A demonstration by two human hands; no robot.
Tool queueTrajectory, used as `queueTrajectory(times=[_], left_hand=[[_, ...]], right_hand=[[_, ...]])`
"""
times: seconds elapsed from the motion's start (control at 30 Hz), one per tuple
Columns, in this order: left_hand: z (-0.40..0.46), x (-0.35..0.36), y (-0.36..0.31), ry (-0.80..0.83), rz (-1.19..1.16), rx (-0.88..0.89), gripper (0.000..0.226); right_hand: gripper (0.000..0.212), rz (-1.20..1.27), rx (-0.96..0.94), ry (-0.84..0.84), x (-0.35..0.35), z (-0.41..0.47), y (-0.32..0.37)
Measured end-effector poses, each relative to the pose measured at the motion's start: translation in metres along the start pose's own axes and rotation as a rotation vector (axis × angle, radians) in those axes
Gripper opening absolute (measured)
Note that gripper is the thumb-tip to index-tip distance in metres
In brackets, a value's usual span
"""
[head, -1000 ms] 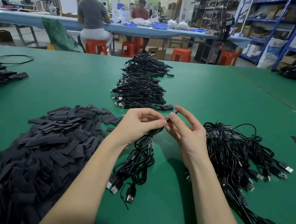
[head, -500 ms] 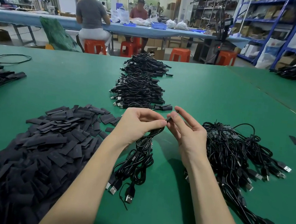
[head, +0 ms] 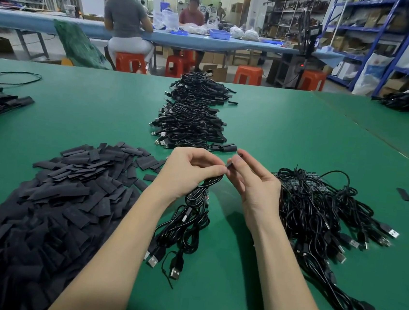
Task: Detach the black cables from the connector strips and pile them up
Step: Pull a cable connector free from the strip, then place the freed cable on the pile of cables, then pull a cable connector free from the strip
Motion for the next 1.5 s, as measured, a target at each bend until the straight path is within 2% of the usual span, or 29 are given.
queueTrajectory(times=[0.1,0.2,0.33,0.47,0.57,0.7,0.77,0.9,0.97,1.03,1.13,1.2,1.33,1.4,1.5], left_hand=[[0.001,0.002,-0.002,-0.012,0.013,-0.036,0.013],[0.001,0.001,0.001,0.039,0.149,-0.125,0.028],[0.0,-0.001,0.002,0.029,0.143,-0.124,0.021],[0.003,-0.008,-0.002,-0.06,0.202,-0.081,0.018],[0.015,-0.02,-0.012,-0.169,0.331,0.053,0.017],[0.06,-0.036,-0.031,-0.233,0.678,0.171,0.017],[0.087,-0.039,-0.032,-0.214,0.893,0.168,0.016],[0.121,-0.037,-0.003,-0.041,1.37,0.093,0.022],[0.125,-0.041,0.016,0.045,1.527,0.021,0.029],[0.12,-0.044,0.029,-0.008,1.535,0.015,0.037],[0.108,-0.038,0.032,-0.172,1.437,0.283,0.027],[0.1,-0.033,0.031,-0.132,1.352,0.387,0.02],[0.097,-0.027,0.037,0.111,1.47,0.125,0.024],[0.099,-0.027,0.039,0.104,1.485,0.059,0.017],[0.105,-0.03,0.041,0.071,1.516,-0.001,0.02]], right_hand=[[0.021,0.056,-0.02,-0.077,0.002,0.001,-0.001],[0.018,0.135,-0.038,-0.169,-0.001,0.004,-0.001],[0.02,0.171,-0.05,-0.216,-0.001,0.005,-0.002],[0.03,0.055,-0.034,-0.234,-0.001,0.009,-0.005],[0.024,-0.158,-0.019,-0.214,-0.003,0.013,-0.01],[0.003,-0.457,-0.004,-0.124,-0.002,0.014,-0.021],[0.003,-0.602,-0.016,-0.099,-0.001,0.015,-0.024],[0.007,-0.766,-0.05,-0.068,0.0,0.016,-0.023],[0.008,-0.784,-0.047,-0.052,0.0,0.016,-0.023],[0.009,-0.774,-0.038,-0.047,-0.002,0.018,-0.023],[0.009,-0.775,-0.029,-0.039,-0.001,0.02,-0.023],[0.01,-0.784,-0.025,-0.025,0.001,0.019,-0.024],[0.01,-0.808,-0.026,-0.014,0.001,0.017,-0.022],[0.011,-0.809,-0.017,-0.017,0.001,0.016,-0.022],[0.011,-0.815,-0.018,-0.017,0.0,0.015,-0.021]])
Point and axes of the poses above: each hand's wrist, its own z-axis towards the middle knuckle, its own x-axis out of the palm, y = z × x, the point moved 2 cm from there along z, towards the middle knuckle, and after that the axes turned 4 degrees about y, right-handed, at the moved point
